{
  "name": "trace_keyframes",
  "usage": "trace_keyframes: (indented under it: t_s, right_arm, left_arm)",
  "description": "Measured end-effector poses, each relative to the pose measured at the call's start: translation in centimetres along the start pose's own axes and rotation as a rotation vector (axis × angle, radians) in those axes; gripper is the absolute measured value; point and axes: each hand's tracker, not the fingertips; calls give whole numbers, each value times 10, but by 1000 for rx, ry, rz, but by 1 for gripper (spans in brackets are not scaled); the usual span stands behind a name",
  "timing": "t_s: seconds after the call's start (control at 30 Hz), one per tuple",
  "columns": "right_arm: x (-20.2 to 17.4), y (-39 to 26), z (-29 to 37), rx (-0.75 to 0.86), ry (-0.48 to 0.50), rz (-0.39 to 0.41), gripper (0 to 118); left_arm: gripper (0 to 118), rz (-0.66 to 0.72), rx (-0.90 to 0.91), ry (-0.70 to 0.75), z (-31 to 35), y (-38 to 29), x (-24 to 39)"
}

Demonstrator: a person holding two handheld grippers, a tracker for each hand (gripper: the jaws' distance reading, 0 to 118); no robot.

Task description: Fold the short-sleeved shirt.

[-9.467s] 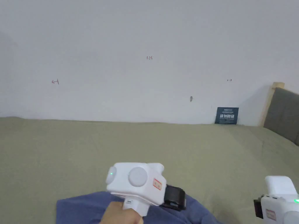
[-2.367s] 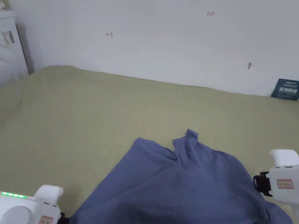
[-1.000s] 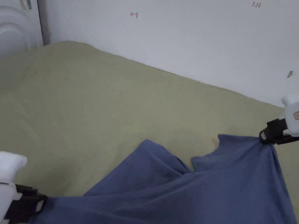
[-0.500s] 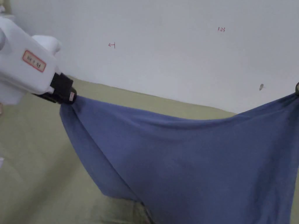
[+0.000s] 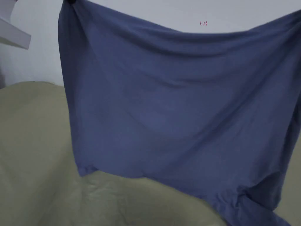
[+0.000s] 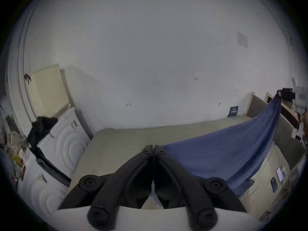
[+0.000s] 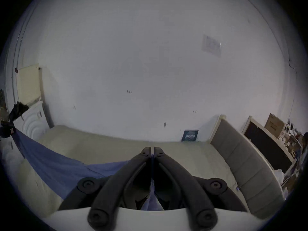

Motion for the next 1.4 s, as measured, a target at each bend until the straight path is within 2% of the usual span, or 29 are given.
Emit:
trace_keyframes:
  t_s: [0.07, 0.17, 0.27, 0.4, 0.47, 0.7, 1.07, 1.13, 1.4]
  right_arm:
    - [0, 16, -5, 23, 6, -8, 1]
    - [-3, 34, -5, 64, -23, 2, 1]
    - [-4, 46, 1, 110, -4, -19, 1]
    - [-12, 47, 8, 96, 11, 21, 1]
    - [-15, 39, 13, 73, 39, -2, 1]
    - [-26, -27, 43, -46, 90, 62, 1]
    - [15, -125, 129, -192, 106, 69, 1]
    - [5, -148, 177, -203, 93, 62, 1]
    - [24, -221, 244, -261, 137, 56, 1]
  left_arm:
    - [0, -5, 34, 47, -2, 15, -2]
    - [0, 28, 63, 23, -4, 30, -9]
    - [0, 21, 71, 55, -5, 35, -9]
    - [0, 30, 76, 43, -3, 32, -10]
    - [0, 34, 75, 40, 0, 25, -8]
    - [0, 11, 1, -50, 16, -29, 1]
    - [0, -18, -88, -114, 92, -129, -11]
    - [0, -25, -94, -126, 108, -147, -15]
    - [0, -14, -135, -153, 164, -238, -24]
